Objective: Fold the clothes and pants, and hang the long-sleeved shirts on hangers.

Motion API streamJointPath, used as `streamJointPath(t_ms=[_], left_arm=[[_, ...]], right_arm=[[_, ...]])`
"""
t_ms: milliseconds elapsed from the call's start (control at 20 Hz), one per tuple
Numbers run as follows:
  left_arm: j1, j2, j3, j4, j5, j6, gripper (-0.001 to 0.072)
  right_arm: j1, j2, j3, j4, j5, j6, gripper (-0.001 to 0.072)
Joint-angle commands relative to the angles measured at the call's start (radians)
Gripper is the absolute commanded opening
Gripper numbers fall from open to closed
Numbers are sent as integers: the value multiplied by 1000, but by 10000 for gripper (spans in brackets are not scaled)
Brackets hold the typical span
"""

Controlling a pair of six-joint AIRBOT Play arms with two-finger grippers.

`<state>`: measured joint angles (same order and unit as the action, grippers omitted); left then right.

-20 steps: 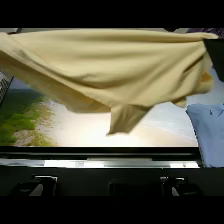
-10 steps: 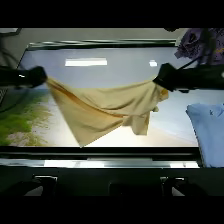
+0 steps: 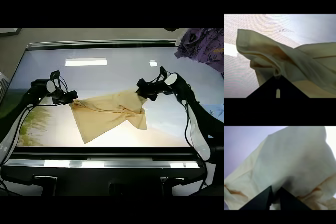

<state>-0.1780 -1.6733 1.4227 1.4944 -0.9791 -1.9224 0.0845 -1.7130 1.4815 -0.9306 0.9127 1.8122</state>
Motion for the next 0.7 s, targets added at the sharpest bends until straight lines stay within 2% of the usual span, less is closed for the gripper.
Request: streamJointPath(t_ms=[0,50,100,300,350,500,650], left_arm=[[3,-28,20,-2,10,12,20],[9,-26,35,-2,-7,15,20],[17,-26,50,-1,-28,15,20],[53,-10,84,-2,-99,14,21],[58,-6,84,-2,-110,14,21],[63,-6,83,-2,-148,14,21],[63,-6,83,-2,-159,14,21]], right_arm=[[-56,-17,31,41,-4,-50,385],[-106,10,39,40,52,-51,528],[-168,45,40,39,114,-97,556],[-375,110,19,31,445,-354,553],[-398,110,-17,58,487,-401,553],[-396,110,-212,103,502,-527,544],[-391,110,-377,212,398,-634,543]])
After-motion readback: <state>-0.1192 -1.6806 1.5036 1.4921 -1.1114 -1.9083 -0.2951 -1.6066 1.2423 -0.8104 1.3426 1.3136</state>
